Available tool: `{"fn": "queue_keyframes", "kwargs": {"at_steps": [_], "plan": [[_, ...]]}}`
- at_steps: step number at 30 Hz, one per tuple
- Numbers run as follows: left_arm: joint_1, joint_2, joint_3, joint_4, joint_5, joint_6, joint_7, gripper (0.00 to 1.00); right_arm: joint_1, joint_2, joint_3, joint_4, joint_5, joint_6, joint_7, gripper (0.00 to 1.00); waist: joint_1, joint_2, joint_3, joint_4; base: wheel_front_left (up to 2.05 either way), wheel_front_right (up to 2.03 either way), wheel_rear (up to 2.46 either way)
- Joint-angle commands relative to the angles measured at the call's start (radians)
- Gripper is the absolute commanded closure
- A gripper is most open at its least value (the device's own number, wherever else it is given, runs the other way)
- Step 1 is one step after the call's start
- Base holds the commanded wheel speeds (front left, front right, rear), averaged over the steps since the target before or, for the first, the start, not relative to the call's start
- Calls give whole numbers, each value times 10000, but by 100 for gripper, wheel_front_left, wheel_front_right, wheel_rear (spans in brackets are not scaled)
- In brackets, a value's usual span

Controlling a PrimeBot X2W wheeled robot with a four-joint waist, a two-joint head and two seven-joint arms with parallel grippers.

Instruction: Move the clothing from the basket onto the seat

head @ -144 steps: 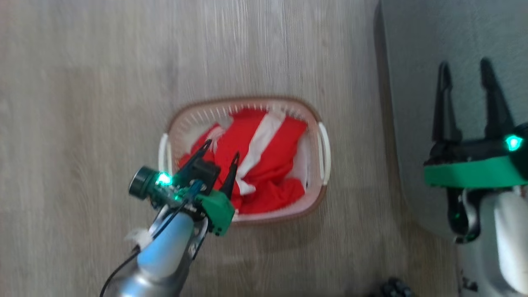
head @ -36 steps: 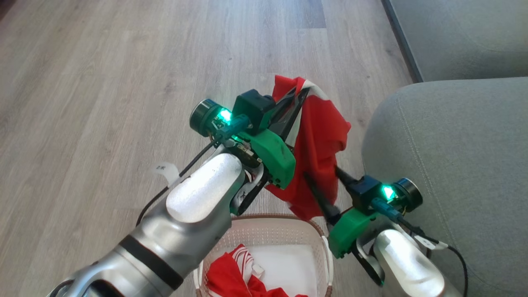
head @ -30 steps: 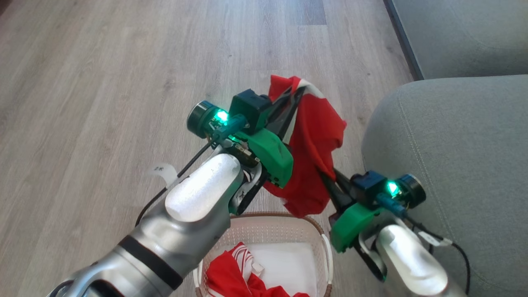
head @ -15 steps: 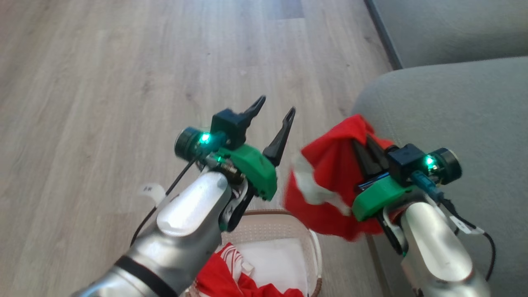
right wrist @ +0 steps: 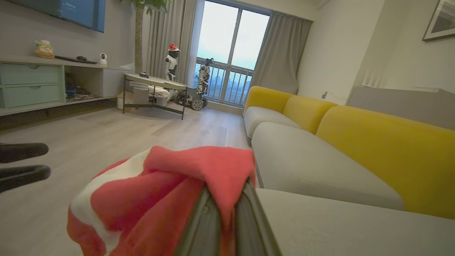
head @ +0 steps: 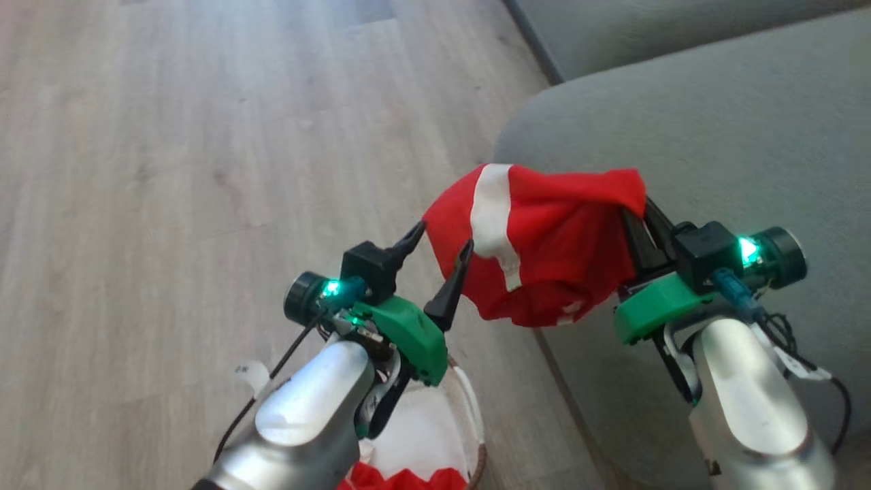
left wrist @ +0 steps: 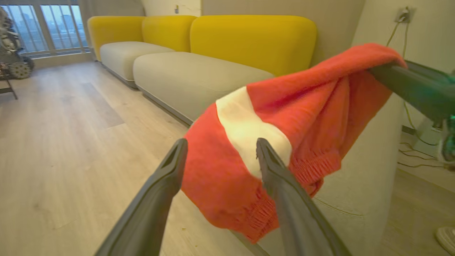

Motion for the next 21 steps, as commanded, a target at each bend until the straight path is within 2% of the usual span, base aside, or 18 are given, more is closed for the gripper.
{"fn": "queue_keyframes", "kwargs": {"at_steps": [1, 7, 13, 17, 21], "plan": [[-222, 134, 498, -422, 147, -33, -133, 0, -688, -103, 151, -458, -70, -4, -67, 100, 0, 0, 122, -690, 0, 0, 0], [170, 28, 685, -622, 427, -157, -134, 0, -799, -298, 197, -565, -85, -4, -67, 100, 0, 0, 331, -1600, 0, 0, 0], [315, -51, 736, -705, 632, -282, -135, 0, -796, -410, 123, -667, -85, -4, -67, 100, 0, 0, 521, -2148, 0, 0, 0], [381, -86, 747, -759, 771, -333, -135, 0, -812, -484, 46, -729, -67, -4, -67, 100, 0, 0, 660, -2365, 0, 0, 0], [359, -107, 764, -793, 930, -404, -135, 0, -1145, -686, 229, -519, -74, -4, -67, 100, 0, 0, 881, -2307, 0, 0, 0]]}}
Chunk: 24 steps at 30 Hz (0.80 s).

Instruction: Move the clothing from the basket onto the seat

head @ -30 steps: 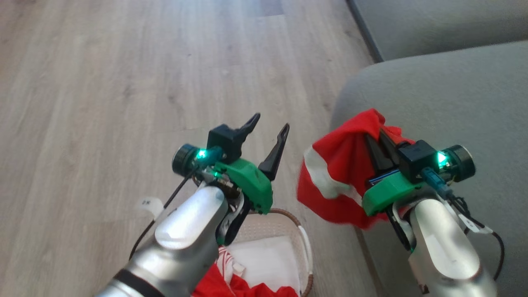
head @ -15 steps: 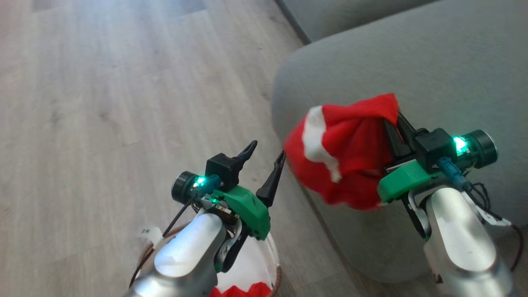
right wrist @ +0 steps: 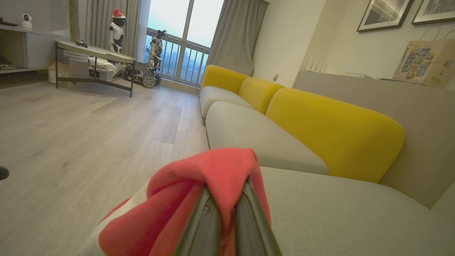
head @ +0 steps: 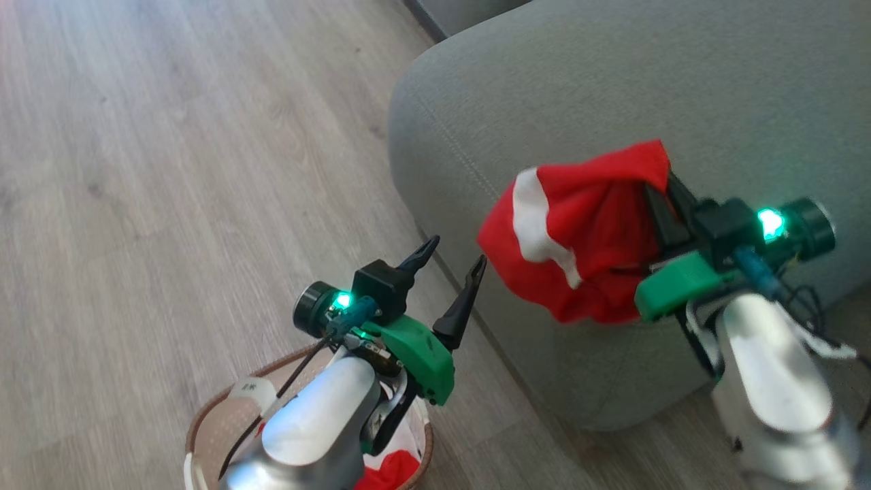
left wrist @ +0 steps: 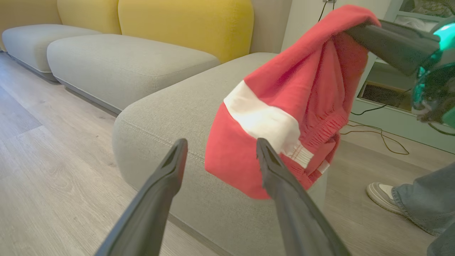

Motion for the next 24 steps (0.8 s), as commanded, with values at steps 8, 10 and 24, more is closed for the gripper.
{"fn": "queue_keyframes", "kwargs": {"at_steps": [8, 10, 24], "plan": [[-737, 95, 641, -455, 592, 103, -127, 0, -2896, -614, 9, 832, 340, -4, -67, 100, 0, 0, 1207, 996, 0, 0, 0], [-886, 206, 711, -519, 718, 133, -127, 0, -3601, -773, -92, 1140, 469, -4, -67, 100, 0, 0, 1602, 1254, 0, 0, 0], [-2135, 1075, 526, -1669, 1659, 329, 409, 0, -8536, -2904, -2101, 3592, -277, -4, -38, 100, 0, 0, 4630, 2746, 0, 0, 0]]}}
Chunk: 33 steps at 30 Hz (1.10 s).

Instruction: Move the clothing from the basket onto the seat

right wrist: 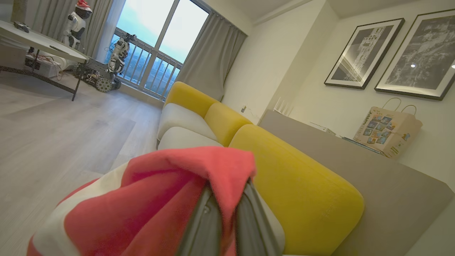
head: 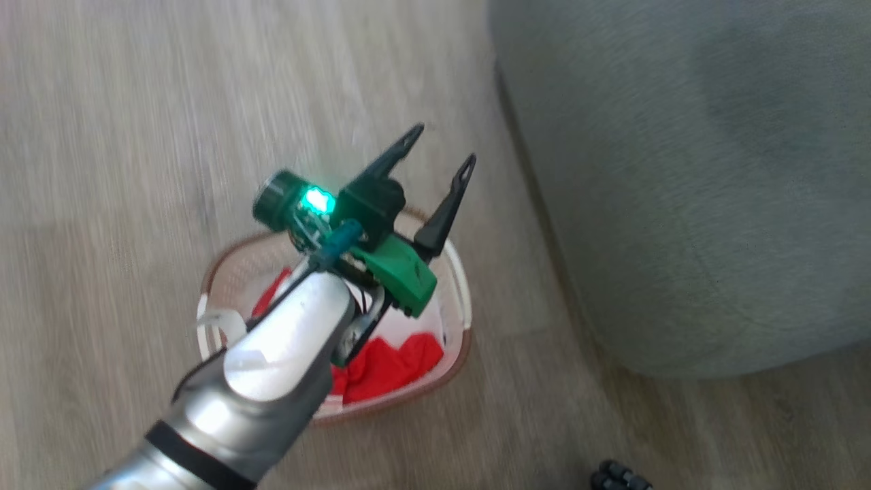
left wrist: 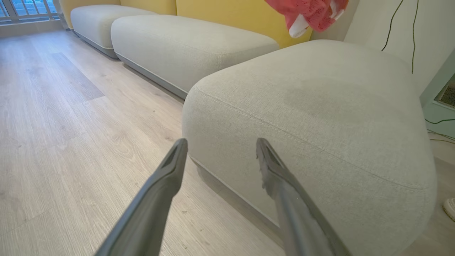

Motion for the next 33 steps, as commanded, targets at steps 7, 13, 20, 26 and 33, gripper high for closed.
{"fn": "queue_keyframes", "kwargs": {"at_steps": [7, 13, 20, 26, 33], "plan": [[-1008, 462, 267, -1277, 409, 242, 306, 0, -1779, -661, -1331, 614, -1042, -4, -31, 100, -3, 0, 2190, 733, 0, 0, 0], [-1235, 692, 276, -1972, 651, 473, 481, 0, -1661, -274, -2563, 1089, -1823, -4, -60, 100, -3, 0, 3001, 680, 0, 0, 0], [-1243, 957, 231, -2234, 749, 576, 678, 0, -761, 733, -3303, 1597, -2110, -4, -64, 100, -3, 0, 3409, 518, 0, 0, 0], [-1205, 1013, 148, -2190, 716, 582, 755, 0, -454, 1231, -3264, 2184, -2073, -4, -65, 100, -3, 0, 3354, 361, 0, 0, 0], [-1034, 1012, 88, -1982, 534, 537, 659, 0, -126, 1405, -2907, 2988, -1727, -4, -65, 0, -3, 0, 2903, 331, 0, 0, 0]]}}
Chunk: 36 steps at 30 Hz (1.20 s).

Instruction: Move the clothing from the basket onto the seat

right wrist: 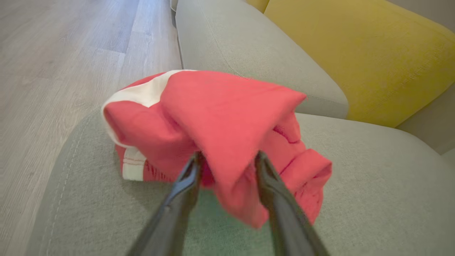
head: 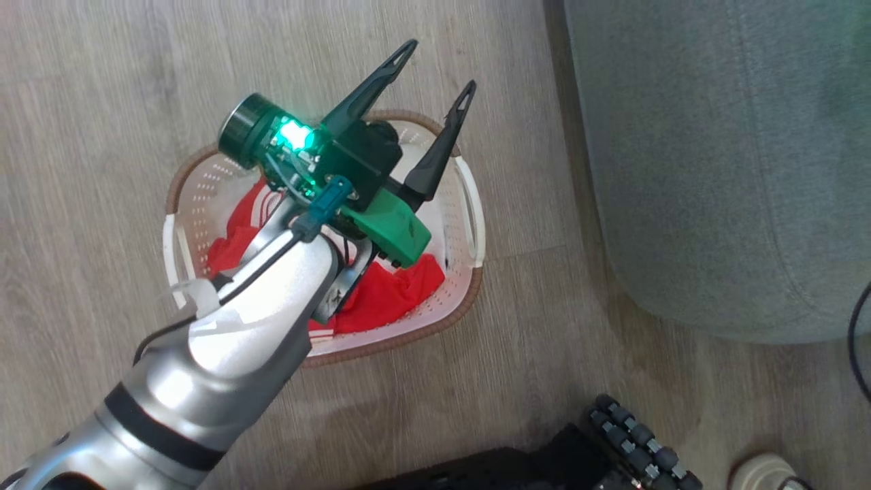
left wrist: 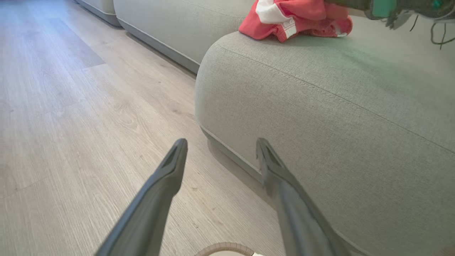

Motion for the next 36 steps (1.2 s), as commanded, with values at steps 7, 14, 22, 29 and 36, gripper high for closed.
{"fn": "queue_keyframes", "kwargs": {"at_steps": [7, 14, 22, 29, 36], "plan": [[427, 186, 329, 15, -427, 128, -420, 0, 1164, 195, 1123, -701, 752, -4, -64, 0, 0, 0, -1001, 100, 0, 0, 0], [1150, 205, 669, 228, -930, 310, -845, 0, 2449, 76, 2145, -1996, 1621, -4, -64, 0, 0, 0, -2393, 378, 0, 0, 0], [2237, 121, 1235, 475, -1496, 603, -1134, 0, 3785, 358, 3268, -3183, 2535, -4, -64, 0, 0, 0, -3965, 750, 0, 0, 0], [3548, 114, 2076, 344, -1761, 960, -1198, 0, 5443, 990, 3768, -4293, 3286, -4, -64, 0, 0, 0, -5208, 1190, 0, 0, 0], [4993, 192, 3165, -214, -1620, 1262, -1201, 0, 7316, 1755, 3649, -5450, 3387, -4, -64, 0, 0, 0, -5982, 1593, 0, 0, 0]]}}
